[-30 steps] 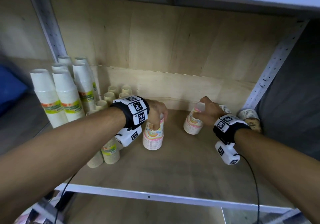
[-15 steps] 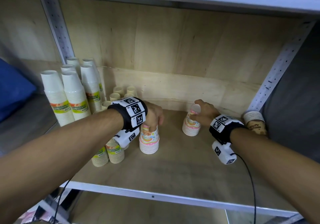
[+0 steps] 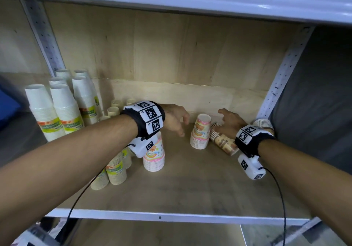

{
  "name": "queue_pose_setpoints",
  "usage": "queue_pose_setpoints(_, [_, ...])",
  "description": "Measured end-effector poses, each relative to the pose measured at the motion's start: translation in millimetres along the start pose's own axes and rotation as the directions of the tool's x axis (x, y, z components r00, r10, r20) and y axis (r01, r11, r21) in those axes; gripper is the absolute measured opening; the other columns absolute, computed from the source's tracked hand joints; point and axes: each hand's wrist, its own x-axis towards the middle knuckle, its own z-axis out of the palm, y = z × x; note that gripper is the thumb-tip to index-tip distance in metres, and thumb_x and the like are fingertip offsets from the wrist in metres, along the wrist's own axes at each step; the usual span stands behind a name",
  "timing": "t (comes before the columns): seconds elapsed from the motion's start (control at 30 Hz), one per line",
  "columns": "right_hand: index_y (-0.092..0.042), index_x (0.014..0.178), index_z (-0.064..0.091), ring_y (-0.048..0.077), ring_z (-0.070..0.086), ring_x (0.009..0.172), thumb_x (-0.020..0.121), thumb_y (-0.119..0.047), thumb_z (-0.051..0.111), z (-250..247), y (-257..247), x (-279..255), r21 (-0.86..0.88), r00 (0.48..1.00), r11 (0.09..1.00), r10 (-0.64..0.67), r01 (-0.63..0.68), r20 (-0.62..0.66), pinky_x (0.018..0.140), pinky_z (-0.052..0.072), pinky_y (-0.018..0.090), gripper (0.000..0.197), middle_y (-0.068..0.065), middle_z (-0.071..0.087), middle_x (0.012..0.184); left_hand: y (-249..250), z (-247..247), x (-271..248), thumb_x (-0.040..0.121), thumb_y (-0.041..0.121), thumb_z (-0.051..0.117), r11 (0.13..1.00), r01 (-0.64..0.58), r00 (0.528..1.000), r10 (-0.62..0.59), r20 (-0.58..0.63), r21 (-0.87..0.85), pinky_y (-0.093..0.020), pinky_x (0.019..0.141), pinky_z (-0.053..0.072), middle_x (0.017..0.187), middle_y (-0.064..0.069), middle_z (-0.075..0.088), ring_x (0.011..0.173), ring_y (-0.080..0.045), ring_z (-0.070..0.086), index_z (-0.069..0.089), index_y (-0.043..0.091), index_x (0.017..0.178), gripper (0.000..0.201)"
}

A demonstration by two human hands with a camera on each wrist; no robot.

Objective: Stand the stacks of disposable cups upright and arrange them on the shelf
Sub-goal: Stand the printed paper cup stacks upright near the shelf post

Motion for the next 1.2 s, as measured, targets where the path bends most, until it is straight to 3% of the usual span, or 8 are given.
queue_pose_setpoints(0.1, [-0.019, 0.146, 0.033, 0.03, 0.052, 0.123, 0.08, -0.033, 0.072, -11.3, 13.3, -5.6, 0.01, 0.998, 0.999, 0.051, -0.051, -0.03, 0.097, 0.048, 0.037, 0.077, 0.014, 0.05, 0.138, 18.5, -4.3, 5.8, 0.082, 0.033, 0.073, 0.998, -0.065, 0.998, 0.064, -0.021, -0.015, -0.023, 0.072, 0.04, 0.096, 0.01, 0.047, 0.093, -0.013, 0.049, 0.057, 0.027, 0.123, 0.045])
queue_pose_setpoints(0.3, [-0.021, 0.141, 0.036, 0.031, 0.055, 0.119, 0.08, -0.039, 0.07, -33.0, 51.2, -22.6, -0.023, 0.981, 0.984, 0.174, -0.177, -0.086, 0.096, 0.049, 0.039, 0.072, 0.011, 0.056, 0.132, 65.0, -5.0, 24.4, 0.08, 0.028, 0.075, 0.977, -0.213, 0.975, 0.215, -0.052, 0.027, -0.026, 0.083, 0.045, 0.112, 0.003, 0.052, 0.097, -0.015, 0.051, 0.057, 0.025, 0.127, 0.05])
queue_pose_setpoints(0.5, [-0.014, 0.132, 0.046, 0.035, 0.057, 0.114, 0.084, -0.014, 0.062, -39.1, 93.7, -39.7, 0.028, 0.924, 0.941, 0.338, -0.339, -0.176, 0.085, 0.049, 0.031, 0.051, 0.016, 0.056, 0.127, 109.2, 8.9, 54.6, 0.078, 0.023, 0.077, 0.948, -0.315, 0.948, 0.317, -0.022, 0.044, -0.028, 0.082, 0.041, 0.129, -0.001, 0.053, 0.11, -0.019, 0.052, 0.052, 0.026, 0.132, 0.06])
queue_pose_setpoints(0.63, [-0.01, 0.137, 0.044, 0.034, 0.058, 0.117, 0.087, -0.017, 0.058, -40.2, 112.1, -43.1, 0.085, 0.884, 0.903, 0.431, -0.422, -0.18, 0.095, 0.048, 0.033, 0.053, 0.017, 0.058, 0.13, 128.7, 25.2, 77.2, 0.079, 0.021, 0.077, 0.939, -0.343, 0.939, 0.342, 0.011, 0.014, -0.023, 0.086, 0.038, 0.136, 0.0, 0.049, 0.12, -0.02, 0.049, 0.049, 0.021, 0.136, 0.064])
queue_pose_setpoints(0.73, [-0.005, 0.137, 0.046, 0.033, 0.053, 0.122, 0.089, -0.015, 0.06, -39.2, 122.2, -45.3, 0.055, 0.863, 0.88, 0.473, -0.471, -0.179, 0.102, 0.044, 0.035, 0.05, 0.016, 0.056, 0.133, 136.0, 39.0, 97.7, 0.078, 0.021, 0.078, 0.938, -0.345, 0.937, 0.346, 0.044, -0.041, -0.027, 0.091, 0.042, 0.137, -0.001, 0.051, 0.121, -0.02, 0.051, 0.047, 0.02, 0.139, 0.068])
queue_pose_setpoints(0.87, [-0.008, 0.139, 0.047, 0.032, 0.051, 0.126, 0.083, -0.022, 0.071, -36.0, 140.4, -43.7, 0.104, 0.827, 0.844, 0.537, -0.527, -0.169, 0.095, 0.045, 0.032, 0.062, 0.015, 0.053, 0.137, 141.7, 53.3, 120.2, 0.081, 0.022, 0.074, 0.935, -0.352, 0.935, 0.353, 0.035, -0.03, -0.027, 0.088, 0.042, 0.136, -0.004, 0.048, 0.119, -0.022, 0.05, 0.048, 0.024, 0.138, 0.063])
queue_pose_setpoints(1.07, [-0.009, 0.141, 0.042, 0.033, 0.052, 0.124, 0.078, -0.02, 0.075, -25.4, 157.4, -24.7, 0.115, 0.814, 0.825, 0.565, -0.554, -0.13, 0.092, 0.047, 0.034, 0.072, 0.015, 0.051, 0.139, 144.3, 71.9, 144.0, 0.084, 0.023, 0.07, 0.939, -0.339, 0.941, 0.339, 0.014, 0.047, -0.036, 0.103, 0.042, 0.139, -0.005, 0.052, 0.125, -0.024, 0.051, 0.047, 0.021, 0.141, 0.061])
queue_pose_setpoints(1.2, [-0.014, 0.135, 0.047, 0.034, 0.055, 0.12, 0.079, -0.029, 0.067, -12.5, 160.6, -11.2, 0.111, 0.806, 0.816, 0.577, -0.567, -0.133, 0.096, 0.049, 0.04, 0.062, 0.013, 0.054, 0.135, 140.5, 75.6, 154.7, 0.08, 0.04, 0.066, 0.932, -0.32, 0.947, 0.318, 0.044, 0.171, -0.04, 0.1, 0.044, 0.136, 0.006, 0.053, 0.125, -0.021, 0.05, 0.048, 0.034, 0.134, 0.057])
